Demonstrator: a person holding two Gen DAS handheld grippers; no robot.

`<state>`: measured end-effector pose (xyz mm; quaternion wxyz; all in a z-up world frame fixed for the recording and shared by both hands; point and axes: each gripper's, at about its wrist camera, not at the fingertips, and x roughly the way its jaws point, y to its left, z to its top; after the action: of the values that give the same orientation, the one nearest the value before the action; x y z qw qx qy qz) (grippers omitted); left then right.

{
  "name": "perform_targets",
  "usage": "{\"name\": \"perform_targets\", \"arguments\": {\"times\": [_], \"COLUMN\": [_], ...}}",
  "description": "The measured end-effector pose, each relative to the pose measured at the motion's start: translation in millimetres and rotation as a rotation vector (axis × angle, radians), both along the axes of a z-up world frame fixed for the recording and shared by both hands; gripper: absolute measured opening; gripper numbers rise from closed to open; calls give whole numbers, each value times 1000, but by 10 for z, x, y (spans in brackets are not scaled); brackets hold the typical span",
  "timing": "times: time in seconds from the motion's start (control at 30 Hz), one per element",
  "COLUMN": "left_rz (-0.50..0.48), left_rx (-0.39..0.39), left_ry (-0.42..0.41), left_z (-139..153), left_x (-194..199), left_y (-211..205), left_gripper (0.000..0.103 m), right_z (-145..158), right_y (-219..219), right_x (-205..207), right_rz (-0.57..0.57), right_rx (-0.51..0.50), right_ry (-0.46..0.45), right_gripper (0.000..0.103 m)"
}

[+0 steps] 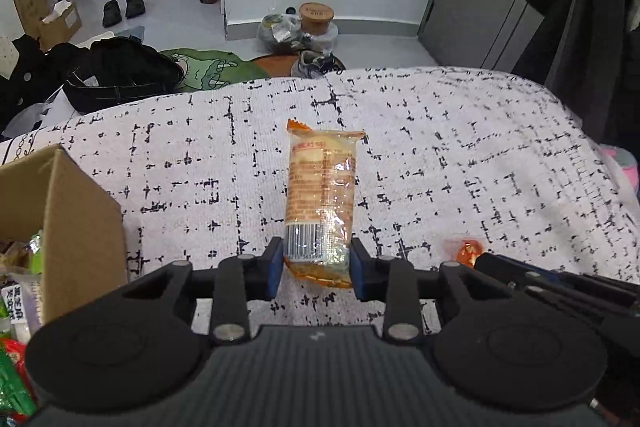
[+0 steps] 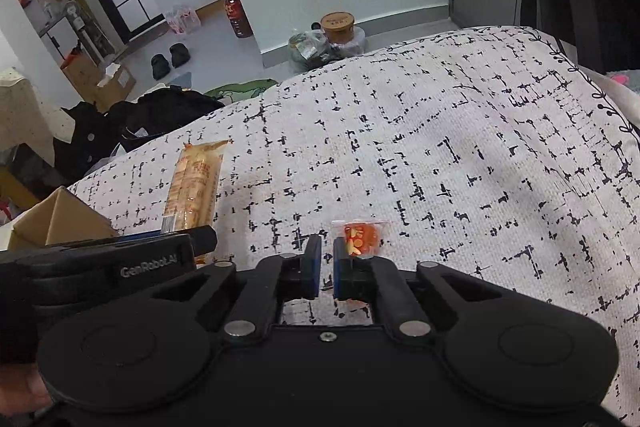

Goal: Organize snacks
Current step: 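Lift the wafer pack with the left tool while the right tool holds the orange candy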

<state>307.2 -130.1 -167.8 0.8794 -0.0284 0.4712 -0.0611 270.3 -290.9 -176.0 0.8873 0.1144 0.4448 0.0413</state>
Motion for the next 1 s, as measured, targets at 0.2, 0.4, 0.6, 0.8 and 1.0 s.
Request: {"name": "perform_targets", "arguments": {"times": [0.2,0.4,0.6,0.8,1.0], "left_rz": [11,21,35,32,29], "left_rx": [-17,-30,-32,-45,-41], "left_ry": [-9,-2,9,-2,-55], "left_z": [34,11,-24,17,239], "left_x": [-70,-125,-128,-149,-249], "left_y": [95,177,246,242,268], "left_gripper": [33,33,33,33,33], "right_z": [-89,-199,-418,-230,12], "right_y": [-65,-61,32,105,150], "right_x": [-41,31,141,97,7], "right_rz": [-34,-51,-34,-1,4], "right_rx": [-17,-75,-119,-135,-93], "right_ry": [17,3,71,32,-13], "right_gripper": [28,51,22,18,18]}}
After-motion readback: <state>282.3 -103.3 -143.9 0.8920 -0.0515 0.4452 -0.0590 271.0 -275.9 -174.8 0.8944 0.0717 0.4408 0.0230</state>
